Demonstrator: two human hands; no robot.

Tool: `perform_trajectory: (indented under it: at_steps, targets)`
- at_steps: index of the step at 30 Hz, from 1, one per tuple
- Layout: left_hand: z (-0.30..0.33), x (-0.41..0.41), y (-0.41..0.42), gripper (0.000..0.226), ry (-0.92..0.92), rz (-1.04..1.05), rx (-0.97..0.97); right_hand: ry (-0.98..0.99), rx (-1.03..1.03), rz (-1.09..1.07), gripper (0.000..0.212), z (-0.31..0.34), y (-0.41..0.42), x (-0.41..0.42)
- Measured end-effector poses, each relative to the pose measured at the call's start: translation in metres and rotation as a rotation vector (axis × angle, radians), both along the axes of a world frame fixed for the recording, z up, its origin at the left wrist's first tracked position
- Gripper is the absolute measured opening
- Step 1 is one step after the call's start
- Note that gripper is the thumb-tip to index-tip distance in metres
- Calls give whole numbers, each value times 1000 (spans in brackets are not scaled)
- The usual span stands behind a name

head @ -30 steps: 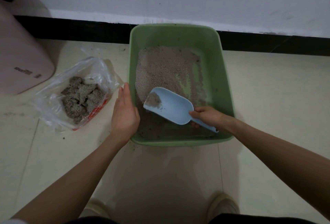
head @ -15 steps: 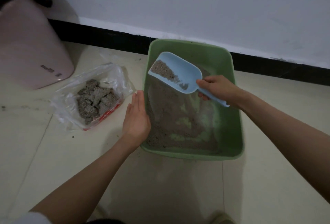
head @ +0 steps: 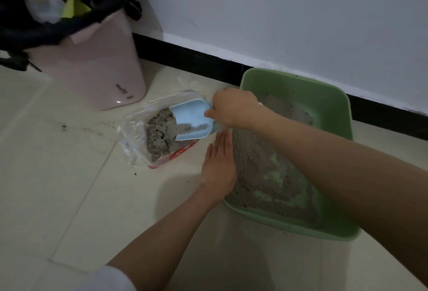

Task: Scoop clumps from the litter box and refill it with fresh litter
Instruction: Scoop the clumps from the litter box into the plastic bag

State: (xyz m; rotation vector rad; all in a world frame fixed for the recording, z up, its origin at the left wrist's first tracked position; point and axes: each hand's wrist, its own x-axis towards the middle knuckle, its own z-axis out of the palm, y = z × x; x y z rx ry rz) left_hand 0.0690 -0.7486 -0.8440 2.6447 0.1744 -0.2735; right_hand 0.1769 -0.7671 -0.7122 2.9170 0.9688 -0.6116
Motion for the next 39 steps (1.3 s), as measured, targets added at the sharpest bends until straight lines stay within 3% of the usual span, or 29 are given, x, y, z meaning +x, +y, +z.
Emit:
perform_trajectory:
  at_steps: [3,7,14,18,22,28,34,39]
  targets:
    - [0,0,1,73,6,2,-29,-179,-81,113,29,4,16,-6]
    - [-1,1,1,74,-29,20,-66,-230,-84,81,28,11,10,-1]
    - [-3,0,2,75,-56,32,-83,31,254,-321,43,16,-76,18]
    - [5,-2,3,71,-68,68,-187,123,334,-534,38,6,-142,8]
    - [0,-1,3,69,-122,73,-217,165,193,-620,35,-10,-204,-6]
    - [-1,-2,0,68,-127,57,-172,191,-349,-372,37,-26,-243,-21]
    - [-2,-3,-2,68,-152,43,-148,257,-412,-282,40,-43,-240,-28]
    - [-5,-2,-2,68,-178,50,-167,495,-243,-357,46,-60,-224,-38]
